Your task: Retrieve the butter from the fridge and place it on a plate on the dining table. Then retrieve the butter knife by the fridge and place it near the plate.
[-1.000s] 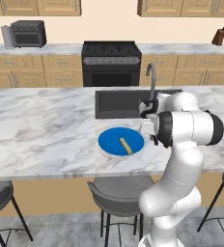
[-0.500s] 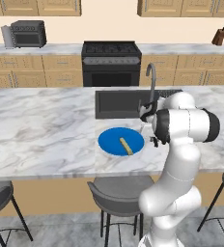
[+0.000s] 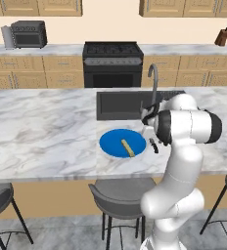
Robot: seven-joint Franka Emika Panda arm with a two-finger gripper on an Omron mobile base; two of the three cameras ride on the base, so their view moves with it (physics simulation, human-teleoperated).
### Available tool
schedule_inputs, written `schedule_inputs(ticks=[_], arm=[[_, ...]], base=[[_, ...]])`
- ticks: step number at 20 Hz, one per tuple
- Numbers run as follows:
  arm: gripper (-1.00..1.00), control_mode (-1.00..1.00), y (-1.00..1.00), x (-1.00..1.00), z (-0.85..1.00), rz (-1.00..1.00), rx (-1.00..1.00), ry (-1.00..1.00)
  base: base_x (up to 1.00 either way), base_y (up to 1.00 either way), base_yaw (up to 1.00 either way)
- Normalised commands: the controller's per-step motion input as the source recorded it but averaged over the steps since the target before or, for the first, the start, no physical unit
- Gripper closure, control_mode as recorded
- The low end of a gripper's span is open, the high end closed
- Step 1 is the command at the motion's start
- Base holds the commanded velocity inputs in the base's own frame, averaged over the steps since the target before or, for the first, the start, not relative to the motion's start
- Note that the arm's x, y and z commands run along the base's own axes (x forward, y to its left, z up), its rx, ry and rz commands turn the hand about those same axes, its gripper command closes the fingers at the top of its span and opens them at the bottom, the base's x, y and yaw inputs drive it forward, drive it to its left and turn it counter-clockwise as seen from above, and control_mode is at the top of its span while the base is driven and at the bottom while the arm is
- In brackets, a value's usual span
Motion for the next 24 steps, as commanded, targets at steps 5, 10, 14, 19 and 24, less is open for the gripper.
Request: schedule_inputs(ticks=[5, 10, 14, 19, 24], arm=[[-1.00, -1.00, 0.00, -0.06, 0.52, -0.01, 0.00, -0.07], [-1.00, -1.00, 0.11, -0.49, 0.77, -0.01, 0.00, -0.06], [-1.00, -1.00, 0.54, -0.80, 0.91, 0.00, -0.05, -0.09], [-1.00, -1.00, 0.46, -0.85, 1.00, 0.00, -0.07, -0.04], [-1.00, -1.00, 0.29, -0.85, 1.00, 0.00, -0.05, -0.02]], base=[[0.00, 0.00, 0.00], [0.00, 0.00, 0.00], [0.00, 0.00, 0.00], [0.00, 0.00, 0.00], [0.00, 0.00, 0.00]])
